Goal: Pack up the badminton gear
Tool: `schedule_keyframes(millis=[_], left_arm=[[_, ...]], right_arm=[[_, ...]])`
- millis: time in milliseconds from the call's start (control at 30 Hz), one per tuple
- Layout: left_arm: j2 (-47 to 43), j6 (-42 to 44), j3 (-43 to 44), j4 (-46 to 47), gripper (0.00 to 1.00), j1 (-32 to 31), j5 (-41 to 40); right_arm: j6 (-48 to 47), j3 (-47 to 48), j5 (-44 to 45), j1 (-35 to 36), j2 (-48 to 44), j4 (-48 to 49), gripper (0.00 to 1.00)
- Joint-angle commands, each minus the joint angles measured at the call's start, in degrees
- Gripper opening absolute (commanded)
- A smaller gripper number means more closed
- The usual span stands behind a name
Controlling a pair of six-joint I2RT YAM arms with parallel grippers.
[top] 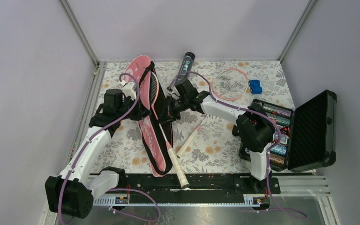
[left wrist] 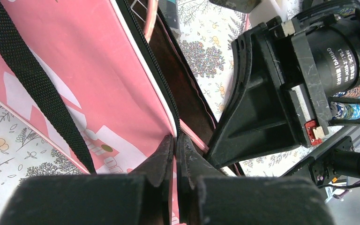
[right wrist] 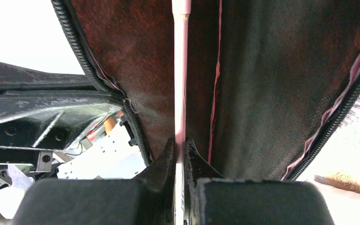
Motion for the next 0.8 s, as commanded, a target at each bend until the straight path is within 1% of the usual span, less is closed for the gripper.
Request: schedule_keyframes(millis=[0,167,300,333,433,633,767], left_arm=[[-0.8,1.5,1.4,1.9,0.0,0.2,2.4],[-2.5,-1.6,1.1,0.2,0.0,0.2,3.1],[-2.2,-4.8,1.7,-2.6,0.0,0.2,3.7],[-2.3,-5.7,1.7,-2.8,0.0,0.2,4.4],[-3.5,-7.8,1.7,-2.9,0.0,0.2,5.9],[-5.9,-9.7,1.6,-3.9,0.0,0.2,3.4],[-5.7,-13.3,0.9,-2.6,0.0,0.2,5.2]], right_arm=[[-1.9,6.5,1.3,0.5,0.8,0.4,0.0],[-0.1,10.3,4.5,0.4,4.4,5.8,0.0],[-0.9,12.6,9.2,0.5,6.6,8.1,0.0],[-1.2,12.9,10.3,0.5,7.2,10.1,0.0],[-1.4,14.1,11.7,0.2,9.4,13.7,0.0],[-0.2,16.2,14.2,0.0,13.1,17.2,0.0],[0.3,17.7,16.8,0.0,15.5,21.2,0.0]])
